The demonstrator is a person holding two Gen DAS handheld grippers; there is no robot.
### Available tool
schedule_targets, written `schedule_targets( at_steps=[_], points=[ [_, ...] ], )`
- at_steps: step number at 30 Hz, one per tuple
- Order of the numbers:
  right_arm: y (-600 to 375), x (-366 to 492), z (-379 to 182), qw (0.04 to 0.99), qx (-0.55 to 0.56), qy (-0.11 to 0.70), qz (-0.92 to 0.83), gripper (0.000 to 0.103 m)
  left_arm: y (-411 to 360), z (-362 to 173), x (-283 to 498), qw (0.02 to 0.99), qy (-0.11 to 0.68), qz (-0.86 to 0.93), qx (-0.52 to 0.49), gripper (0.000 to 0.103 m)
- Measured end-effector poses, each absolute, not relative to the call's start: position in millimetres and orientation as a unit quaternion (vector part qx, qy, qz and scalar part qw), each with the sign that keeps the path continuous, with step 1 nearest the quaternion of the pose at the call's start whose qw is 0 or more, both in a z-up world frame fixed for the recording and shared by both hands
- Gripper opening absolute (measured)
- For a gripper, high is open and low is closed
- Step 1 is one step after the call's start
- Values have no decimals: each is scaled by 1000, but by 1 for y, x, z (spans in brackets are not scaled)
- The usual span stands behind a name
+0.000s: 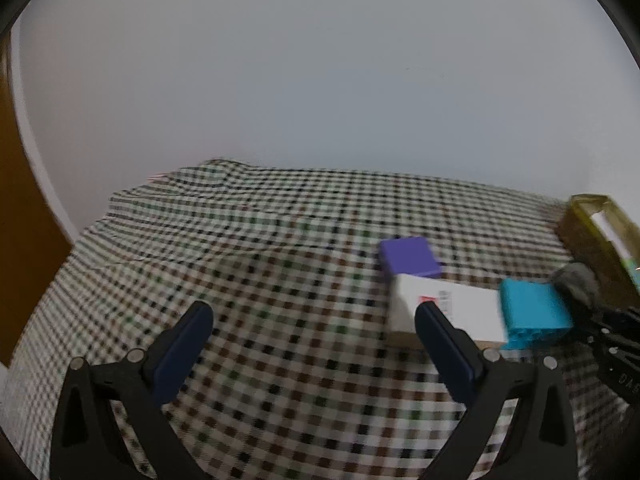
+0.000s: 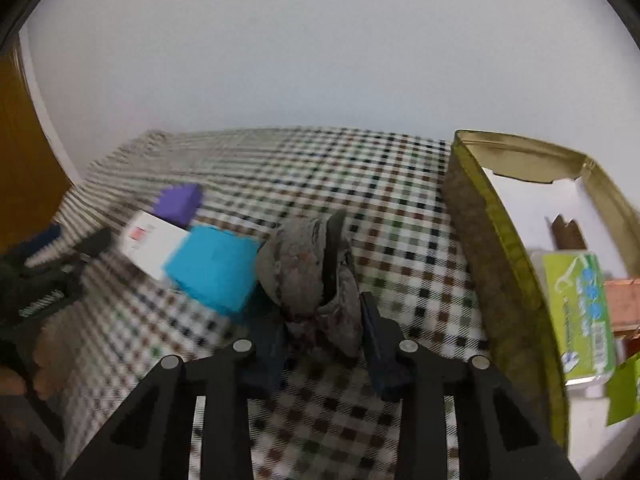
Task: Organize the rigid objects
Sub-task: 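Grasp the grey cloth object with the right gripper while the left grasps the white card box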
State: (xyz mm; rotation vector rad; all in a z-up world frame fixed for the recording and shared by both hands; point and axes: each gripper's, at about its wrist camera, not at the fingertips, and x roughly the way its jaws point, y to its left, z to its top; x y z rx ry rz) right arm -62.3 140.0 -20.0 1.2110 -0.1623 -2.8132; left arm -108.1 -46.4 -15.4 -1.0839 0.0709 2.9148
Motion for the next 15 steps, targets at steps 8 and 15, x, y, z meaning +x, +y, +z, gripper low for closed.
schedule_targets(
  at_steps=[8,15],
  points=[
    [123,-23,1,30,342,-8,-939,34,-30,-15,-104,55,55,936,-344,102],
    [136,-7,13,59,326,-63,-941,34,-37,-18,-111,62,9,932,-357,102]
  ],
)
